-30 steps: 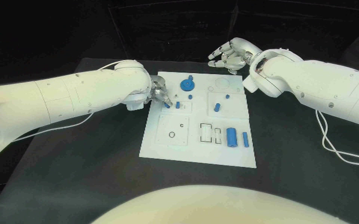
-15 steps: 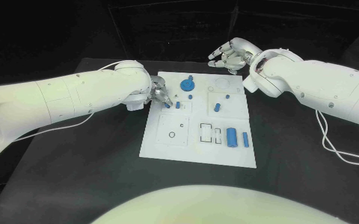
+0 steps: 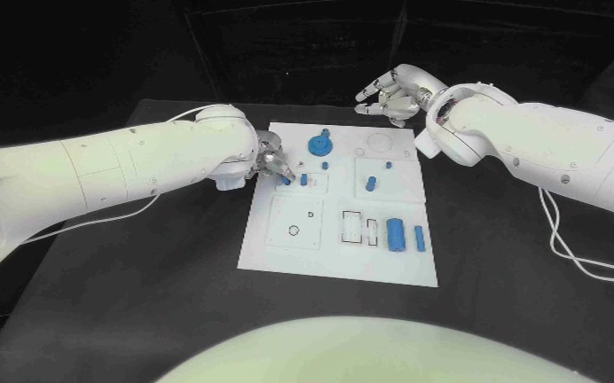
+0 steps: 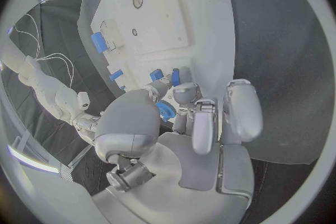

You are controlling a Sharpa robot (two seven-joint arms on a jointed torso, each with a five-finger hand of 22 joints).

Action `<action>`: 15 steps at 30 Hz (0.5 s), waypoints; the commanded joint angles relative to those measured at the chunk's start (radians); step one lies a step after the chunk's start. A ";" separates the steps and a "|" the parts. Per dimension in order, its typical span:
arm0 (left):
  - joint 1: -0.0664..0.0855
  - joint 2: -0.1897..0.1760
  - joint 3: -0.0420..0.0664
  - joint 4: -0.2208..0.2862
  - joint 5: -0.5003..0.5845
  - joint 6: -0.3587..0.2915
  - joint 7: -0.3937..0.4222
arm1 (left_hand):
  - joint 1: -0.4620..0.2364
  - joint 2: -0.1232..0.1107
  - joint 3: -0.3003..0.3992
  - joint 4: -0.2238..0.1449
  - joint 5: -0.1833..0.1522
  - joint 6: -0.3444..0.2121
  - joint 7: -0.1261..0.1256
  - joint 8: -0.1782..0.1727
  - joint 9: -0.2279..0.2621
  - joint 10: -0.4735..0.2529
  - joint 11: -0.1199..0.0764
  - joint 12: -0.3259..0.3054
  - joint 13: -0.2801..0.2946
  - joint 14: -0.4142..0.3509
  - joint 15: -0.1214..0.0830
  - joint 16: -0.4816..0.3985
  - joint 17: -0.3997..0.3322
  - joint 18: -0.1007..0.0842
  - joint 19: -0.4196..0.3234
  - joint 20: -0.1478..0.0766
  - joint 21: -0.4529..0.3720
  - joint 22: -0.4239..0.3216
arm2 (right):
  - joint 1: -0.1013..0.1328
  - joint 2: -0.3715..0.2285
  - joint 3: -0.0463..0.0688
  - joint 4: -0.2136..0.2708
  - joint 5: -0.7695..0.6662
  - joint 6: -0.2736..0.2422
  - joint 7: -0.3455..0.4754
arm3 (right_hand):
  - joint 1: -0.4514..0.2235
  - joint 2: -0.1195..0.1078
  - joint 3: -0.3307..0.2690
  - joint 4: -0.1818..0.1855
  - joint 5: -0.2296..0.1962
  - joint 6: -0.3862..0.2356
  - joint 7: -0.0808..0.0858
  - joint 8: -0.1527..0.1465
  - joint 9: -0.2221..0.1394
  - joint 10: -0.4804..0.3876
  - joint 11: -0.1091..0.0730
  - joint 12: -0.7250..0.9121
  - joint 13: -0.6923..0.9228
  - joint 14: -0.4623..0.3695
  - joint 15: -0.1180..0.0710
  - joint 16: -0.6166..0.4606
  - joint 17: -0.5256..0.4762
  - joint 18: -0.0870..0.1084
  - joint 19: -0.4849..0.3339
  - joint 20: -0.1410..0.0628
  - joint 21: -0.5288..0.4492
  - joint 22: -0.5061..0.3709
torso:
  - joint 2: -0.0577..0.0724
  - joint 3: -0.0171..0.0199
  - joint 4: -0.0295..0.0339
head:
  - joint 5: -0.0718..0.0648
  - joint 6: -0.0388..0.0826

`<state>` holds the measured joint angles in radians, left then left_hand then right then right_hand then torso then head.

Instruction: Assemble the parts on the task board

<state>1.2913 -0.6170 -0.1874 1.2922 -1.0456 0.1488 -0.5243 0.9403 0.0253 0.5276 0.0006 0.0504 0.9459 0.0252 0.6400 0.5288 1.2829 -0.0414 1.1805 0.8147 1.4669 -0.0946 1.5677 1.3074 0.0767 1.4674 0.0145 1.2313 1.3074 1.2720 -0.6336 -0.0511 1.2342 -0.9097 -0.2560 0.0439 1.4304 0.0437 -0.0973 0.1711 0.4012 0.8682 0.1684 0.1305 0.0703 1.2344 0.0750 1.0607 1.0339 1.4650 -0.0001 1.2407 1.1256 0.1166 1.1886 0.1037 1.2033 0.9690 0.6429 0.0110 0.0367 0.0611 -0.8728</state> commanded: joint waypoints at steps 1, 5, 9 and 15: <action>-0.003 0.001 -0.002 -0.003 -0.007 0.003 -0.015 | -0.012 -0.002 0.000 0.007 0.004 0.007 0.003 -0.005 -0.002 0.004 -0.001 0.003 0.002 0.104 -0.005 0.003 0.263 -0.017 0.060 -0.006 0.005 0.176 | 0.002 0.001 0.001 0.001 0.002 0.001 0.009 | 0.000 0.001 0.001 0.008 0.005 -0.007 -0.002 0.004 -0.001 -0.006 -0.001 -0.004 0.000 0.019 -0.004 -0.003 0.001 0.008 0.003 0.003 -0.005 -0.001 | 0.000 0.0002 -0.0005 | 0.001 0.000; -0.003 0.001 -0.002 -0.004 -0.007 0.001 -0.015 | -0.032 -0.014 -0.003 0.015 0.004 0.011 0.003 -0.003 -0.006 0.005 -0.001 0.005 0.005 0.104 -0.005 0.003 0.263 -0.017 0.061 -0.007 0.006 0.177 | 0.002 0.000 0.001 0.001 0.002 0.000 0.009 | 0.000 0.001 0.001 0.008 0.005 -0.007 -0.002 0.004 -0.001 -0.006 -0.001 -0.004 0.000 0.019 -0.004 -0.003 0.001 0.008 0.003 0.003 -0.005 -0.001 | 0.000 0.0005 -0.0004 | 0.000 0.000; -0.003 0.001 -0.002 -0.005 -0.007 -0.003 -0.015 | -0.057 -0.027 -0.016 0.029 0.003 0.016 0.003 0.000 -0.010 0.007 0.000 0.006 0.007 0.104 -0.005 0.003 0.263 -0.018 0.061 -0.007 0.008 0.178 | 0.002 0.000 0.001 0.002 0.002 0.000 0.009 | 0.000 0.001 0.001 0.008 0.005 -0.007 -0.002 0.004 -0.001 -0.006 -0.001 -0.004 0.000 0.019 -0.004 -0.003 0.001 0.008 0.003 0.003 -0.005 -0.001 | 0.000 0.0006 -0.0002 | -0.001 0.000; -0.003 0.001 -0.002 -0.004 -0.007 -0.022 -0.007 | -0.076 -0.035 -0.028 0.041 0.003 0.020 0.002 0.003 -0.014 0.010 -0.001 0.009 0.013 0.104 -0.006 0.003 0.263 -0.018 0.062 -0.007 0.012 0.180 | 0.002 -0.001 0.001 0.003 0.002 0.000 0.009 | 0.000 0.001 0.001 0.008 0.005 -0.007 -0.002 0.004 -0.001 -0.006 -0.001 -0.004 0.000 0.019 -0.004 -0.003 0.001 0.008 0.003 0.003 -0.005 -0.001 | 0.000 0.0005 0.0002 | -0.001 0.000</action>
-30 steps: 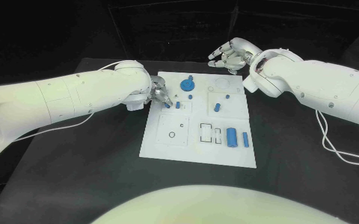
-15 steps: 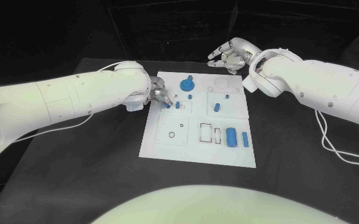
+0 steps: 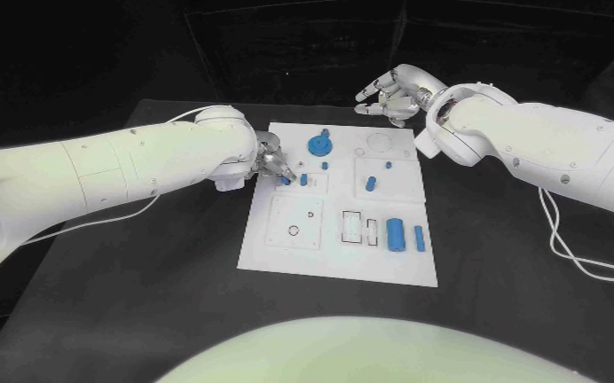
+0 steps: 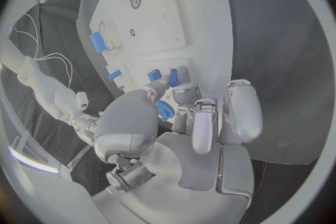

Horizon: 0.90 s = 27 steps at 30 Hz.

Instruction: Assemble the parts on the task board

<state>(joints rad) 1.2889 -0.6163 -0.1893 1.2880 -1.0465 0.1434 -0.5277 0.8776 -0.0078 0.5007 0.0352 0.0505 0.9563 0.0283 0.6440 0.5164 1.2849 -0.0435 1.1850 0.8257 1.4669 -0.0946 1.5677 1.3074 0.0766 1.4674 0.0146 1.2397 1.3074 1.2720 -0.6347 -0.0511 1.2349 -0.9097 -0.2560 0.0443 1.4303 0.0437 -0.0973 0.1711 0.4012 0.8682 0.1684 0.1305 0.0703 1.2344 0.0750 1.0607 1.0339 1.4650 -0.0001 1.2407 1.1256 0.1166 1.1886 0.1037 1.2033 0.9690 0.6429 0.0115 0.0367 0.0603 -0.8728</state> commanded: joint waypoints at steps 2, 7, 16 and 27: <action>0.000 0.001 0.000 0.001 -0.007 -0.019 -0.002 | -0.016 -0.003 -0.003 0.008 0.003 0.010 -0.001 0.000 -0.002 0.009 0.001 0.006 0.004 0.104 -0.006 0.003 0.263 -0.019 0.062 -0.007 0.005 0.180 | 0.002 0.000 0.001 0.002 0.002 0.000 0.008 | 0.000 0.001 0.001 0.008 0.005 -0.007 -0.002 0.004 -0.001 -0.006 -0.001 -0.004 0.000 0.019 -0.004 -0.003 0.001 0.008 0.003 0.003 -0.005 -0.001 | 0.000 -0.0001 -0.0001 | -0.001 0.000; 0.000 0.000 0.000 0.004 -0.007 -0.022 -0.001 | -0.017 -0.006 -0.005 0.008 0.003 0.011 -0.002 0.001 -0.003 0.010 0.001 0.006 0.005 0.104 -0.006 0.003 0.263 -0.019 0.063 -0.008 0.007 0.181 | 0.002 -0.001 0.001 0.002 0.002 0.000 0.008 | 0.000 0.001 0.001 0.008 0.005 -0.007 -0.002 0.004 -0.001 -0.006 -0.001 -0.004 0.000 0.019 -0.004 -0.003 0.001 0.008 0.003 0.003 -0.005 -0.001 | 0.000 -0.0003 -0.0001 | -0.002 0.000; 0.000 -0.003 0.000 0.008 -0.007 -0.030 0.000 | -0.017 -0.006 -0.005 0.008 0.003 0.011 -0.002 0.001 -0.003 0.010 0.001 0.006 0.005 0.104 -0.006 0.003 0.263 -0.019 0.063 -0.008 0.007 0.181 | 0.002 -0.002 0.001 0.003 0.002 0.000 0.008 | 0.000 0.001 0.001 0.008 0.005 -0.007 -0.002 0.004 -0.001 -0.006 -0.001 -0.004 0.000 0.019 -0.004 -0.003 0.001 0.008 0.003 0.003 -0.005 -0.001 | 0.000 -0.0003 0.0008 | -0.002 0.000; 0.000 -0.007 0.000 0.016 -0.007 -0.028 -0.005 | -0.018 -0.010 -0.008 0.008 0.003 0.012 -0.003 0.002 -0.004 0.011 0.000 0.008 0.007 0.104 -0.007 0.003 0.263 -0.019 0.063 -0.008 0.008 0.181 | 0.002 -0.002 0.001 0.002 0.002 0.001 0.009 | 0.000 0.001 0.001 0.008 0.005 -0.007 -0.002 0.004 -0.001 -0.006 -0.001 -0.004 0.000 0.019 -0.004 -0.003 0.001 0.008 0.003 0.003 -0.005 -0.001 | 0.000 -0.0002 -0.0003 | -0.001 0.000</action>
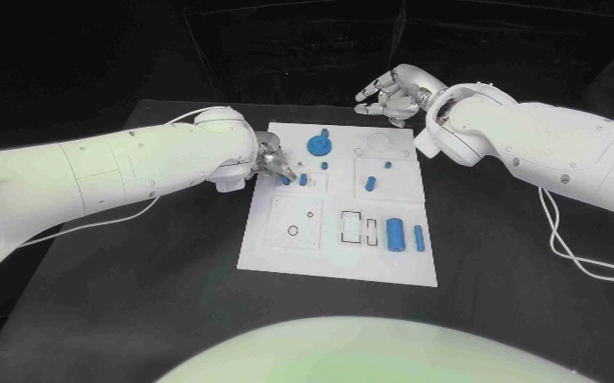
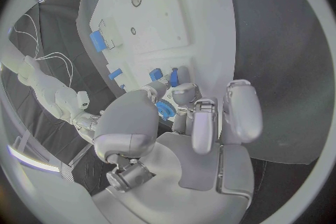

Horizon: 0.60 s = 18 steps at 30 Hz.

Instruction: Assemble the parts on the task board

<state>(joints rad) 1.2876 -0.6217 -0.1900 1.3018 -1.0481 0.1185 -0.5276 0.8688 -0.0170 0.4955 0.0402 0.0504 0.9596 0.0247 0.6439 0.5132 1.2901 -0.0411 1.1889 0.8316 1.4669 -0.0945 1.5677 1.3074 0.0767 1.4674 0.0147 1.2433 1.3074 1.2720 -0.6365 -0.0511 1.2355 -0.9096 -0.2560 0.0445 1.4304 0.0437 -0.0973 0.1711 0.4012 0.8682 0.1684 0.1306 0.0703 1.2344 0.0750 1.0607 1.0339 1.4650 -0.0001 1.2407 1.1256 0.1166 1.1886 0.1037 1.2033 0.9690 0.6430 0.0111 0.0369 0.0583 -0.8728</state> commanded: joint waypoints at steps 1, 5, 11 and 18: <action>0.001 -0.002 0.001 0.002 -0.005 -0.001 -0.006 | -0.009 -0.001 -0.003 0.003 0.003 0.009 0.001 0.002 -0.001 0.006 -0.002 0.004 0.001 0.104 -0.007 0.003 0.263 -0.019 0.063 -0.008 0.004 0.181 | 0.002 0.000 0.001 0.001 0.002 0.001 0.008 | 0.000 0.001 0.001 0.008 0.005 -0.007 -0.002 0.004 -0.001 -0.006 -0.001 -0.004 0.000 0.019 -0.004 -0.003 0.001 0.008 0.003 0.003 -0.005 -0.001 | 0.000 0.0001 -0.0003 | 0.001 0.000; 0.001 -0.002 0.001 0.002 -0.005 0.004 -0.010 | -0.012 -0.004 -0.006 0.005 0.003 0.009 0.001 0.003 -0.002 0.007 -0.003 0.004 0.001 0.104 -0.007 0.003 0.263 -0.019 0.063 -0.008 0.004 0.181 | 0.002 0.000 0.001 0.001 0.002 0.001 0.008 | 0.000 0.001 0.001 0.008 0.005 -0.007 -0.002 0.004 -0.001 -0.006 -0.001 -0.004 0.000 0.019 -0.004 -0.003 0.001 0.008 0.003 0.003 -0.005 -0.001 | 0.000 0.0002 0.0000 | 0.001 0.000; 0.001 -0.003 0.001 0.001 -0.005 0.012 -0.015 | -0.015 -0.006 -0.008 0.006 0.003 0.010 0.001 0.004 -0.003 0.006 -0.003 0.003 0.001 0.104 -0.007 0.003 0.263 -0.019 0.063 -0.008 0.004 0.182 | 0.002 0.000 0.001 0.001 0.002 0.001 0.008 | 0.001 0.000 0.000 0.010 0.005 -0.007 -0.002 0.004 -0.001 -0.007 -0.001 -0.003 -0.001 0.019 -0.004 -0.003 0.002 0.008 0.003 0.003 -0.006 -0.001 | 0.000 -0.0001 -0.0006 | 0.001 0.000; 0.001 -0.005 0.001 0.004 -0.005 0.010 -0.013 | -0.020 -0.011 -0.014 0.009 0.003 0.011 0.000 0.005 -0.004 0.008 -0.003 0.004 0.003 0.104 -0.008 0.003 0.263 -0.020 0.064 -0.009 0.006 0.182 | 0.002 0.001 0.001 0.000 0.002 0.002 0.008 | 0.001 0.000 0.000 0.010 0.005 -0.007 -0.002 0.004 -0.001 -0.007 -0.001 -0.003 -0.001 0.019 -0.004 -0.003 0.002 0.008 0.003 0.003 -0.006 -0.001 | 0.000 -0.0004 0.0002 | 0.000 0.000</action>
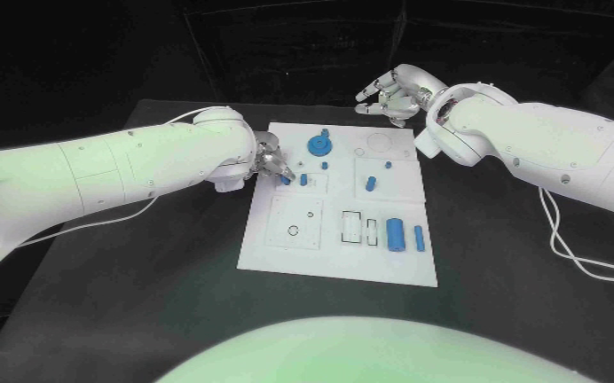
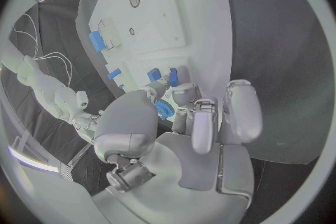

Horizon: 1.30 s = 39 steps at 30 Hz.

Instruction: Assemble the parts on the task board

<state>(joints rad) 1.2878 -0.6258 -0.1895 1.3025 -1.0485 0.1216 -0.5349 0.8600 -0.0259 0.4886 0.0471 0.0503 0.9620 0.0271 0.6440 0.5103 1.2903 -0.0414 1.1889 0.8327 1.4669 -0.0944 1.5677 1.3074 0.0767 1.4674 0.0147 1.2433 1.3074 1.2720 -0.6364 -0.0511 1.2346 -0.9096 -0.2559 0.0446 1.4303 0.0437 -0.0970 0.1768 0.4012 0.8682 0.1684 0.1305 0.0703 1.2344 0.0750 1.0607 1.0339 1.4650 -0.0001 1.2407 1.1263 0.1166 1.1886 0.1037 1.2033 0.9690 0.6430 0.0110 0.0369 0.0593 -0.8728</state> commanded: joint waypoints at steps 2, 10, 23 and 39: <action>0.001 -0.001 0.000 0.005 -0.005 0.005 -0.004 | -0.011 -0.002 -0.007 0.002 0.003 0.008 -0.002 0.005 -0.001 0.007 -0.003 0.004 0.002 0.104 -0.008 0.003 0.263 -0.020 0.064 -0.009 0.006 0.182 | 0.002 0.002 0.001 0.000 0.002 0.002 0.008 | 0.001 0.000 0.000 0.004 0.005 -0.007 -0.002 0.004 -0.001 -0.007 -0.001 -0.003 -0.001 0.019 -0.004 -0.003 0.001 0.008 0.003 0.003 -0.006 -0.001 | 0.000 -0.0004 0.0003 | -0.001 0.000; 0.001 -0.003 0.001 0.014 -0.005 -0.001 -0.001 | -0.014 -0.005 -0.010 0.004 0.003 0.009 -0.002 0.006 -0.002 0.008 -0.003 0.005 0.004 0.104 -0.008 0.003 0.263 -0.020 0.064 -0.009 0.008 0.183 | 0.002 0.002 0.001 0.000 0.002 0.005 0.010 | 0.001 0.000 0.000 0.004 0.005 -0.007 -0.002 0.004 -0.001 -0.007 -0.001 -0.003 -0.001 0.019 -0.004 -0.003 0.001 0.008 0.003 0.003 -0.006 -0.001 | 0.000 -0.0001 -0.0003 | 0.000 0.000; 0.001 -0.006 0.001 0.017 -0.005 0.001 -0.006 | -0.016 -0.007 -0.012 0.006 0.003 0.010 -0.002 0.006 -0.003 0.008 -0.003 0.005 0.003 0.104 -0.008 0.003 0.263 -0.020 0.064 -0.009 0.009 0.183 | 0.002 0.005 0.001 -0.002 0.002 0.009 0.011 | 0.001 0.000 0.000 0.004 0.005 -0.007 -0.002 0.004 -0.001 -0.007 -0.001 -0.003 -0.001 0.019 -0.004 -0.003 0.001 0.008 0.003 0.003 -0.006 -0.001 | 0.000 0.0005 -0.0006 | 0.001 0.000; 0.001 -0.009 0.001 0.014 -0.005 -0.006 -0.003 | -0.059 -0.043 -0.099 0.047 0.002 0.015 -0.005 0.015 -0.014 0.012 -0.005 0.005 0.007 0.104 -0.010 0.003 0.263 -0.021 0.065 -0.011 0.012 0.185 | 0.002 0.006 0.001 -0.003 0.002 0.009 0.012 | 0.001 0.000 0.000 0.004 0.005 -0.007 -0.002 0.004 -0.001 -0.007 -0.001 -0.003 -0.001 0.019 -0.004 -0.003 0.001 0.008 0.003 0.003 -0.006 -0.001 | 0.000 0.0001 -0.0002 | 0.000 0.000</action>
<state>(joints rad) 1.2877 -0.6340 -0.1893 1.3151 -1.0490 0.1201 -0.5370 0.8051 -0.0684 0.3904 0.0934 0.0503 0.9723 0.0233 0.6557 0.4965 1.2960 -0.0471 1.1889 0.8382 1.4631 -0.0981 1.5677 1.3074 0.0767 1.4638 0.0107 1.2520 1.3074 1.2718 -0.6316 -0.0511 1.2309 -0.9097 -0.2523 0.0470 1.4303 0.0437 -0.0971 0.1767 0.4012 0.8682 0.1684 0.1305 0.0704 1.2344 0.0750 1.0607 1.0339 1.4650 -0.0001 1.2407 1.1260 0.1166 1.1886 0.1037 1.2033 0.9690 0.6430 0.0111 0.0363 0.0589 -0.8727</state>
